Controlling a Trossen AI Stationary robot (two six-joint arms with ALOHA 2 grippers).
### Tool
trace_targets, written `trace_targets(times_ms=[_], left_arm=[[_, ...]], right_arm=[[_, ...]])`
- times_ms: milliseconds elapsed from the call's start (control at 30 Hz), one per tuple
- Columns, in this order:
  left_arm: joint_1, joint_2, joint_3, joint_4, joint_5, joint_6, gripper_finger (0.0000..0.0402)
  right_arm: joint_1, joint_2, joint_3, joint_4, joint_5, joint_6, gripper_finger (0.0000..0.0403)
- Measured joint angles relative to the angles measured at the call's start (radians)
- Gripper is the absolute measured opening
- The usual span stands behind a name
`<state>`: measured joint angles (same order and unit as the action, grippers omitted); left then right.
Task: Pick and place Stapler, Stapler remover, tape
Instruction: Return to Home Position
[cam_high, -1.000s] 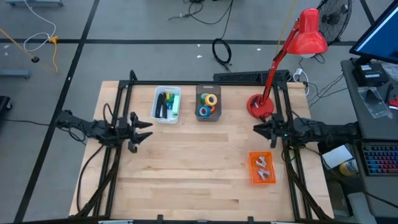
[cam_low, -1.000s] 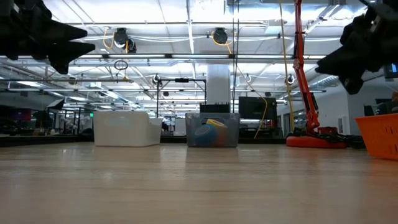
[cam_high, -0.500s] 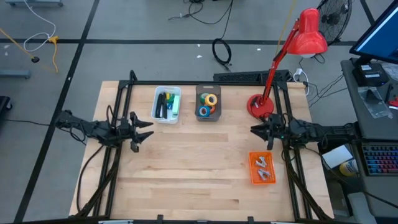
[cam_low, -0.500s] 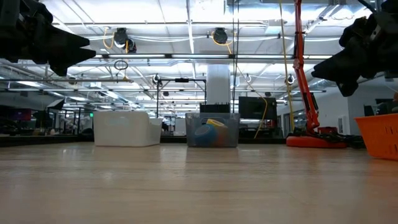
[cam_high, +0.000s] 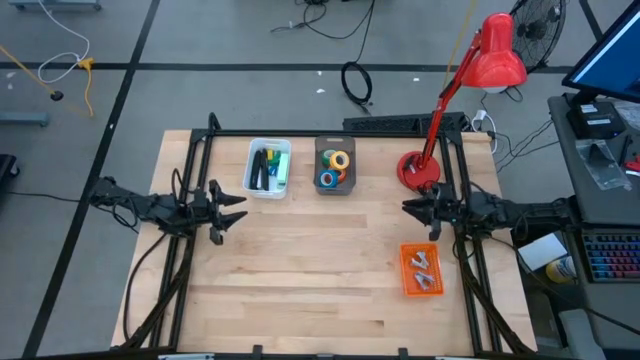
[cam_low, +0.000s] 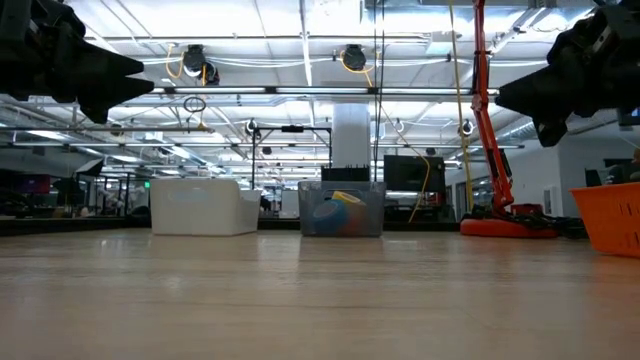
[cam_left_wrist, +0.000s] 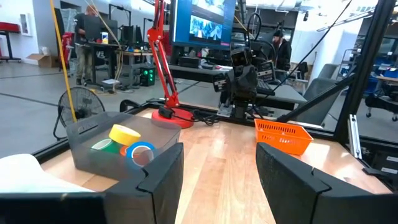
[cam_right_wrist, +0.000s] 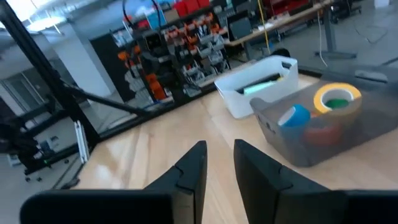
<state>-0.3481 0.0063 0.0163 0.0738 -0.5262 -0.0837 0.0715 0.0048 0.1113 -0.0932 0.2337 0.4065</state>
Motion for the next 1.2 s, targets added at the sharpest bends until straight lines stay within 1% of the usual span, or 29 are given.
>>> trace_targets(times_ms=[300, 1200], left_arm=[[0.000, 0.000, 0.000, 0.000, 0.001, 0.000, 0.0202], [0.000, 0.000, 0.000, 0.001, 0.001, 0.001, 0.0202]], right_arm=[[0.000, 0.000, -0.007, 0.140, 0.000, 0.000, 0.0073], [0.000, 0.000, -0.002, 0.142, 0.000, 0.000, 0.0073]])
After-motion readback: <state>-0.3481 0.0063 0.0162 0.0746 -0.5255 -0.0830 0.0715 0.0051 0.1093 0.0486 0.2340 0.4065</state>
